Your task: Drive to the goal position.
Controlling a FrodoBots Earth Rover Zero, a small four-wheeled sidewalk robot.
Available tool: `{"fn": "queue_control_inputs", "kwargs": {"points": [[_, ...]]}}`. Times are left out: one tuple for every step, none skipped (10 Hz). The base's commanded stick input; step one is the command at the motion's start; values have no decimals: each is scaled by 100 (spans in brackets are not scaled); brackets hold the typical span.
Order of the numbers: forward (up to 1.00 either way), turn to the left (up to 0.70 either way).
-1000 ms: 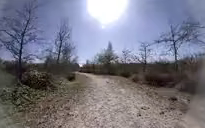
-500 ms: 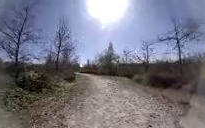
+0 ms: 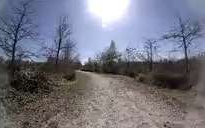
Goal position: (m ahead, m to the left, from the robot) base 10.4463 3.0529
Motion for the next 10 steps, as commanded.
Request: {"fn": "queue_control_inputs", "kwargs": {"points": [[50,0],[50,0],[50,0],[50,0],[50,0],[50,0],[50,0],[50,0],[50,0],[50,0]]}}
